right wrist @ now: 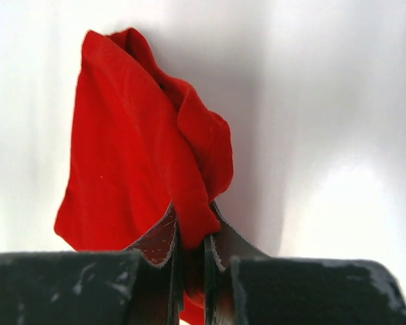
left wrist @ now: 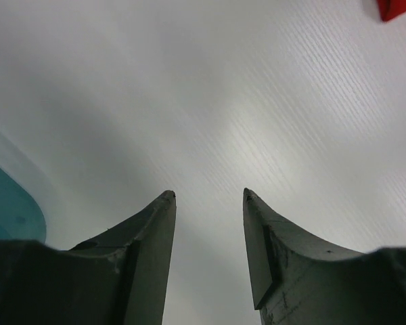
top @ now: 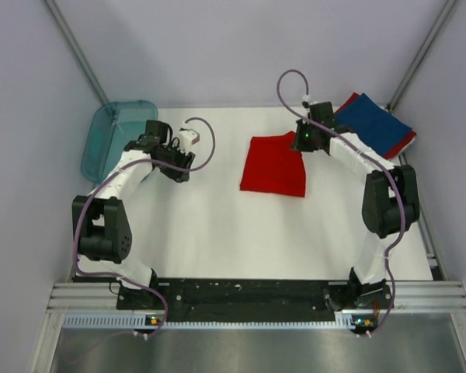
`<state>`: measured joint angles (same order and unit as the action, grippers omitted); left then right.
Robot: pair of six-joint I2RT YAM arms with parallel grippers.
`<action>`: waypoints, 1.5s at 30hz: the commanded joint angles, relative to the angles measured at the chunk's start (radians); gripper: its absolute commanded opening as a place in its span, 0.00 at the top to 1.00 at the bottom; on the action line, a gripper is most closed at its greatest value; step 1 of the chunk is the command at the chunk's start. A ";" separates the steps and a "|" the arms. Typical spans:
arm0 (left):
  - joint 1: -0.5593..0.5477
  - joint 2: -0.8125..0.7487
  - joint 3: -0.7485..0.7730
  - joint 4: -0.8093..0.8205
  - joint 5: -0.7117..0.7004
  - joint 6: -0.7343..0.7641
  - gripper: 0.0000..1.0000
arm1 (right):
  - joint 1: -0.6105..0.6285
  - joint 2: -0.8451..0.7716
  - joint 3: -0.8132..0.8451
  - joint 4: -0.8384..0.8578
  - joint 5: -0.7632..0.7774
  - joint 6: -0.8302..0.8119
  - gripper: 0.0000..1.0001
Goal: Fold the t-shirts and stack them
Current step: Put the neatly folded tshirt into the corner of the board with the right arm
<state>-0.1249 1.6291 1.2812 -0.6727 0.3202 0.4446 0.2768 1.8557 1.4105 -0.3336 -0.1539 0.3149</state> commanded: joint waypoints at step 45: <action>0.007 -0.020 -0.011 -0.008 -0.009 0.029 0.46 | -0.399 0.123 0.901 -0.355 -0.076 0.119 1.00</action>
<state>-0.1238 1.6291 1.2617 -0.6815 0.3149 0.4664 -0.0689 2.0594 2.2482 -0.7334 -0.1673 0.3550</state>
